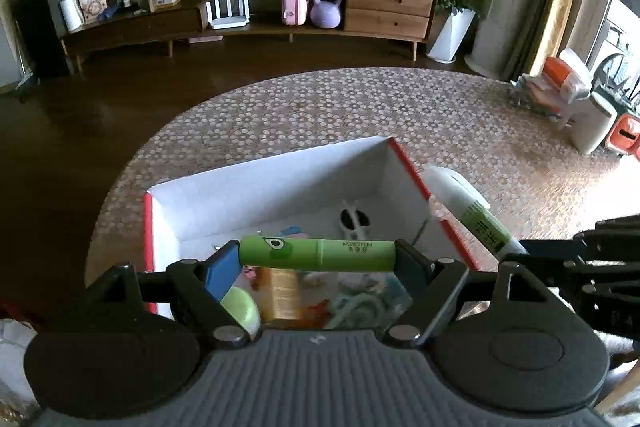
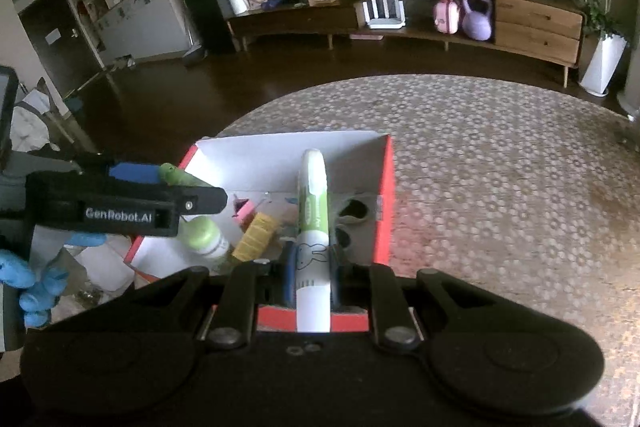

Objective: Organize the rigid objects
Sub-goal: 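Carry the green tube and glue stick into the red box and open both grippers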

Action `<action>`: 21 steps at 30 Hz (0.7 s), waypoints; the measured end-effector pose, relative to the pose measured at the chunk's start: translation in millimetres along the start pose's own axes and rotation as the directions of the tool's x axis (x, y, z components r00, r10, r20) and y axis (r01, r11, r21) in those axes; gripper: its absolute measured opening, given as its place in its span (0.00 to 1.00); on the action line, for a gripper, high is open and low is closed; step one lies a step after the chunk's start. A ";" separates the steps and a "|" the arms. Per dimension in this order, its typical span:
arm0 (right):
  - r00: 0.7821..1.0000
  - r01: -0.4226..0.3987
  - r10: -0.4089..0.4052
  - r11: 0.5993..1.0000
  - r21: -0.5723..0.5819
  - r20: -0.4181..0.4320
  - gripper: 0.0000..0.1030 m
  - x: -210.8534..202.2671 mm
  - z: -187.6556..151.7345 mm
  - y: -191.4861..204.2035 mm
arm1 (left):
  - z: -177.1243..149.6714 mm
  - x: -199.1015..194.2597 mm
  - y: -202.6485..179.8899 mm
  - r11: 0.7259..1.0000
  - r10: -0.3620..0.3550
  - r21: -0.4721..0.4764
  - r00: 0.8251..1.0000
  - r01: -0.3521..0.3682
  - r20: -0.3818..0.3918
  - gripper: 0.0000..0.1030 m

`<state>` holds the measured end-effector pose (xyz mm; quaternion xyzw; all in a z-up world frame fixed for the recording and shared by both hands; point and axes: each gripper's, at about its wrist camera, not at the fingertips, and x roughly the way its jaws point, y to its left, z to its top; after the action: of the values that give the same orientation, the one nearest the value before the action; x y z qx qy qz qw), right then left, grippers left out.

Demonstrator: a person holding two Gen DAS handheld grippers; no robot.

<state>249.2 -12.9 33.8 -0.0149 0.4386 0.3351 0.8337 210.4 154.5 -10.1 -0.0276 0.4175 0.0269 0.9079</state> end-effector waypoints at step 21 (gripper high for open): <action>0.993 -0.009 0.019 0.997 0.079 -0.119 0.16 101.6 7.7 5.2 | -15.4 87.4 24.3 0.981 -0.063 0.180 0.994 0.078 -0.087 0.79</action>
<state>291.5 49.1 -35.4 0.0011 0.5006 0.3218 0.8036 253.8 179.8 -87.1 0.0402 0.4535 -0.0447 0.8893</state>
